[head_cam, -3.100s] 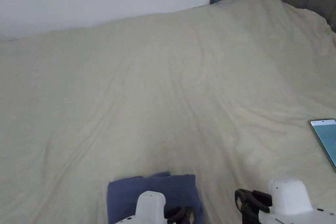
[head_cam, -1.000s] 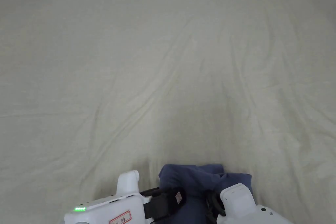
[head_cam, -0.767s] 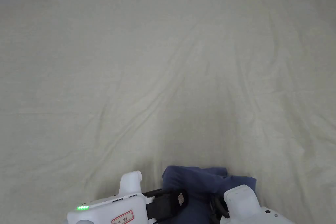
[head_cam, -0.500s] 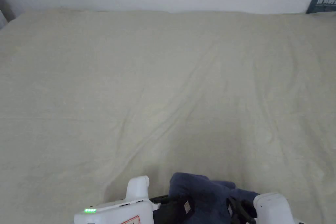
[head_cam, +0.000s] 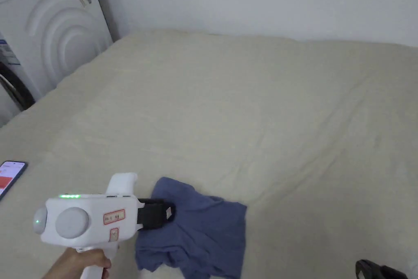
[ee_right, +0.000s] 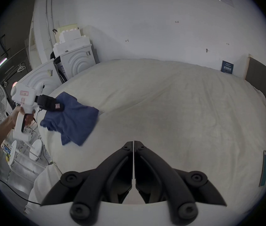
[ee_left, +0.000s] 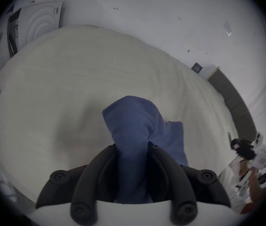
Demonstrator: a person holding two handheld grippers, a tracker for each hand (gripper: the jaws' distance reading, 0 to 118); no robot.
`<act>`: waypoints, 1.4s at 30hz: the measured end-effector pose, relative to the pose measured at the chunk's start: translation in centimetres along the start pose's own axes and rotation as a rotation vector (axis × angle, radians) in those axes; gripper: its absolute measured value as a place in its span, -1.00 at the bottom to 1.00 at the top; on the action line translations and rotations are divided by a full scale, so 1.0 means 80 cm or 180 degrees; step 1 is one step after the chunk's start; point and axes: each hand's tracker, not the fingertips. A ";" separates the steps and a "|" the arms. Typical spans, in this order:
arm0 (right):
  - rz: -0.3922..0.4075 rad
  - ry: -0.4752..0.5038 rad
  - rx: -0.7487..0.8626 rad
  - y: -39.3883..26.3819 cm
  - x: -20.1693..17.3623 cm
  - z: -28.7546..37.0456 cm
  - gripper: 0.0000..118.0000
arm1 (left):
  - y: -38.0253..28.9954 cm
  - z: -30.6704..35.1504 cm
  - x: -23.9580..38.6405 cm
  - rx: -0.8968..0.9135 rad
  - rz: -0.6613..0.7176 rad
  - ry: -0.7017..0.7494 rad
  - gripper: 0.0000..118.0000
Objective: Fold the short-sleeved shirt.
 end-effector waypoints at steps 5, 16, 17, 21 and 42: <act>0.0140 0.0020 -0.0095 0.002 -0.014 -0.015 -0.92 | 0.044 -0.009 -0.085 -0.0281 -0.0128 0.0835 -0.58; 0.0027 0.0083 -0.0281 -0.001 -0.024 -0.050 -0.92 | 0.066 0.030 -0.179 -0.0395 -0.0344 0.1676 -0.57; 0.0044 0.0086 -0.0284 -0.001 -0.025 -0.052 -0.92 | 0.059 0.032 -0.177 -0.0423 -0.0374 0.1796 -0.53; 0.0143 0.0084 -0.0311 0.000 -0.032 -0.054 -0.92 | 0.078 0.003 -0.208 -0.0394 -0.0245 0.1932 0.36; 0.0013 -0.0018 0.0136 0.017 -0.027 0.020 -0.92 | 0.010 0.146 0.179 0.1711 -0.1055 0.1422 -1.00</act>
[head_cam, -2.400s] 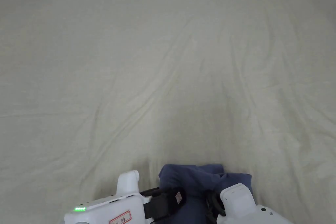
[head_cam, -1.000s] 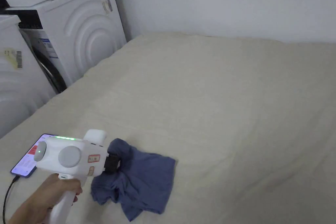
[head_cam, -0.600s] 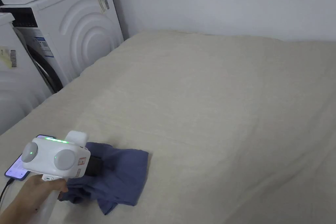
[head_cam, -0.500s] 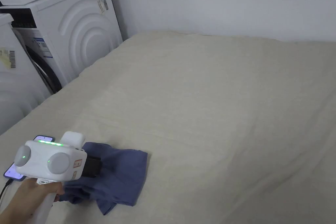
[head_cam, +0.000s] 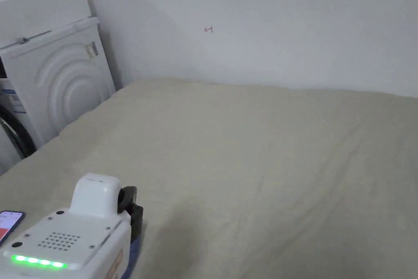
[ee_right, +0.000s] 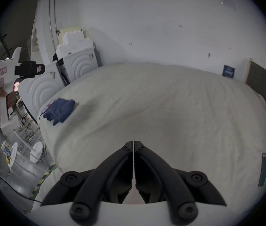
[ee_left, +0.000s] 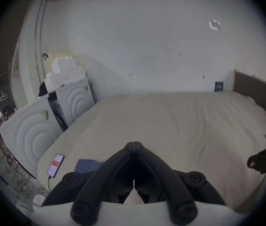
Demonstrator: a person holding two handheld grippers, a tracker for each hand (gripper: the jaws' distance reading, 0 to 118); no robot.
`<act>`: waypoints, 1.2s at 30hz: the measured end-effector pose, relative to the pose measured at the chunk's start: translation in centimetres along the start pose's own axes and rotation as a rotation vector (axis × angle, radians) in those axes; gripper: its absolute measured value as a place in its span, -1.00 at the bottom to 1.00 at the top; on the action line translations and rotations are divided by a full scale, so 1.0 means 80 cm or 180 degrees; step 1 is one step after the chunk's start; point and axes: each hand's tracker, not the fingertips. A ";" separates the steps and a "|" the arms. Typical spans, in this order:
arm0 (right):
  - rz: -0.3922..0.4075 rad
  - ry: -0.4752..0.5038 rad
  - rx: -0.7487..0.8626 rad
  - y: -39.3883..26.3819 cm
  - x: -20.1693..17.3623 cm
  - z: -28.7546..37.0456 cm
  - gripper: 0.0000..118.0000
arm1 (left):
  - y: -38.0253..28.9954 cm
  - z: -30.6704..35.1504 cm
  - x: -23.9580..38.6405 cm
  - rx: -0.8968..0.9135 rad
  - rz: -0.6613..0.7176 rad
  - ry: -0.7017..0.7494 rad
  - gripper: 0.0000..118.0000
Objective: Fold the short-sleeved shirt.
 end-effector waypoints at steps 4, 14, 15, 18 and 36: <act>-0.0064 -0.0153 0.0408 0.017 0.012 0.049 -0.92 | 0.015 0.042 0.081 0.0228 0.0082 0.0099 -1.00; -0.0262 -0.0514 0.1440 0.061 0.043 0.194 -0.92 | 0.058 0.152 0.198 0.0747 0.0215 -0.0172 -1.00; -0.0231 -0.0571 0.1529 0.063 0.043 0.200 -0.92 | 0.063 0.158 0.202 0.0729 0.0273 -0.0192 -1.00; 0.0000 -0.0839 0.1785 0.069 0.041 0.228 -0.92 | 0.073 0.181 0.209 0.0821 0.0310 -0.0231 -1.00; -0.0016 -0.0872 0.2195 0.074 0.023 0.280 1.00 | 0.058 0.235 0.232 0.0967 0.0084 -0.0039 0.88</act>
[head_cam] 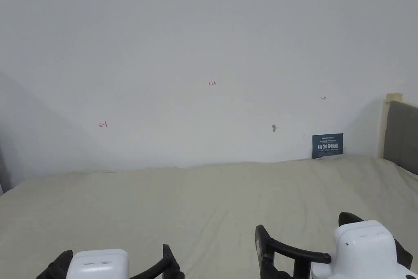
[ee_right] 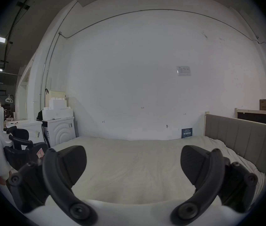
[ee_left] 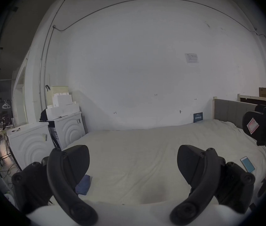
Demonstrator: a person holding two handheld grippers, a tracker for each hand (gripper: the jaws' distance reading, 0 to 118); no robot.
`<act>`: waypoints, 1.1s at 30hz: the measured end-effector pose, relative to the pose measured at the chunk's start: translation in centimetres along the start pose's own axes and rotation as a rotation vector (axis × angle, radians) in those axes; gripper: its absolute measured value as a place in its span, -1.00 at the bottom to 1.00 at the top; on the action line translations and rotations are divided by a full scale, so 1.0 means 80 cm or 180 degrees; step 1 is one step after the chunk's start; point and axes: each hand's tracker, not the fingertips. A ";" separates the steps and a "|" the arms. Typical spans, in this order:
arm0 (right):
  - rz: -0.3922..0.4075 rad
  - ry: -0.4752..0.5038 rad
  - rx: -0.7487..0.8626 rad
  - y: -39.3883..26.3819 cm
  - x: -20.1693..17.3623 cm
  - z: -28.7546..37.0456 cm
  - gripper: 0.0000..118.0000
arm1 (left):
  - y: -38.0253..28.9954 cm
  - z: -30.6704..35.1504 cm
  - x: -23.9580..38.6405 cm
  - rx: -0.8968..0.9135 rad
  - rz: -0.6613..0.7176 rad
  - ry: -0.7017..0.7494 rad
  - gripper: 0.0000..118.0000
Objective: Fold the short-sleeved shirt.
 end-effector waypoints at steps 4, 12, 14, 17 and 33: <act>-0.0165 -0.0088 0.0023 -0.003 0.003 0.002 1.00 | 0.001 0.000 -0.003 -0.0037 0.0099 -0.0035 0.88; -0.0162 -0.0288 -0.0324 -0.004 -0.006 -0.001 1.00 | 0.004 -0.002 -0.008 -0.0072 0.0092 -0.0025 0.88; -0.0187 -0.0449 -0.0418 -0.006 -0.014 -0.003 1.00 | 0.007 -0.002 -0.008 -0.0066 0.0096 -0.0026 0.88; -0.0198 -0.0503 -0.0637 -0.008 -0.025 -0.007 1.00 | 0.010 -0.001 -0.008 -0.0055 0.0059 -0.0049 0.88; -0.0008 -0.0353 -0.0604 -0.011 -0.028 -0.009 1.00 | 0.014 -0.005 -0.014 -0.0089 0.0054 -0.0014 0.88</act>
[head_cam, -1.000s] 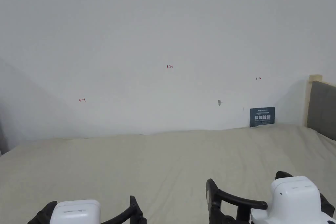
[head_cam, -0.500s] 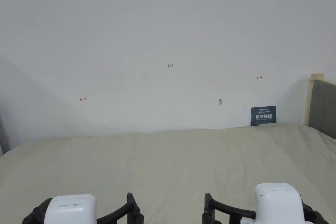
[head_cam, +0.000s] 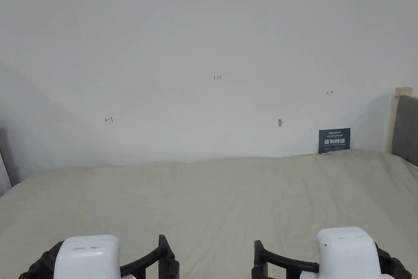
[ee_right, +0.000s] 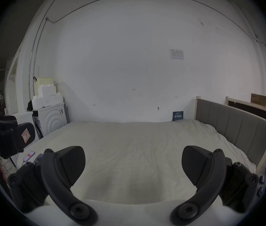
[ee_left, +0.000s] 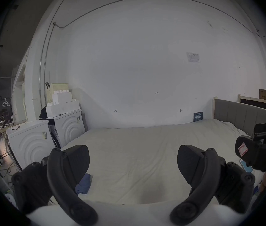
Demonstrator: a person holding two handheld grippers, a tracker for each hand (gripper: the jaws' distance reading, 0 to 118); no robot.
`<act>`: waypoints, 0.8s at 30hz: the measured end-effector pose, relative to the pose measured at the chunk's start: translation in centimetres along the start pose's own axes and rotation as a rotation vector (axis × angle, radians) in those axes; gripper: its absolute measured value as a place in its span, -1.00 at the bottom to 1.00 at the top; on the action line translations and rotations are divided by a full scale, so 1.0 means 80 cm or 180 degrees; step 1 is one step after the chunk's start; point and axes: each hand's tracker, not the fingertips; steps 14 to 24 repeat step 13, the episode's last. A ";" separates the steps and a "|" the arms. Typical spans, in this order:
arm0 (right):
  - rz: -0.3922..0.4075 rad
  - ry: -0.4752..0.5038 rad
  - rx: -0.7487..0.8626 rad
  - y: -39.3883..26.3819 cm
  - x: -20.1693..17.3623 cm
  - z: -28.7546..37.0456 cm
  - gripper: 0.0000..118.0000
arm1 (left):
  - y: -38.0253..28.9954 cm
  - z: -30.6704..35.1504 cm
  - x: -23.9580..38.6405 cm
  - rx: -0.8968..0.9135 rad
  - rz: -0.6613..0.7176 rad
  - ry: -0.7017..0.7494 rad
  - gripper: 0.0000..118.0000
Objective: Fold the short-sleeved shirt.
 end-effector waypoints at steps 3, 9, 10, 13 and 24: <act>0.0083 -0.0020 0.0055 -0.002 -0.004 0.001 1.00 | 0.000 0.000 0.001 0.0016 -0.0003 0.0009 0.88; -0.0162 0.0145 -0.0210 0.005 0.002 -0.007 1.00 | -0.001 -0.004 0.001 -0.0019 0.0020 0.0003 0.88; -0.0212 0.0105 -0.0240 0.007 0.003 -0.009 1.00 | -0.001 -0.004 0.000 -0.0007 0.0021 -0.0008 0.88; -0.0070 0.0052 -0.0215 0.001 0.006 -0.010 1.00 | -0.002 -0.005 -0.001 -0.0032 -0.0005 0.0018 0.88; -0.0070 0.0052 -0.0215 0.001 0.006 -0.010 1.00 | -0.002 -0.005 -0.001 -0.0032 -0.0005 0.0018 0.88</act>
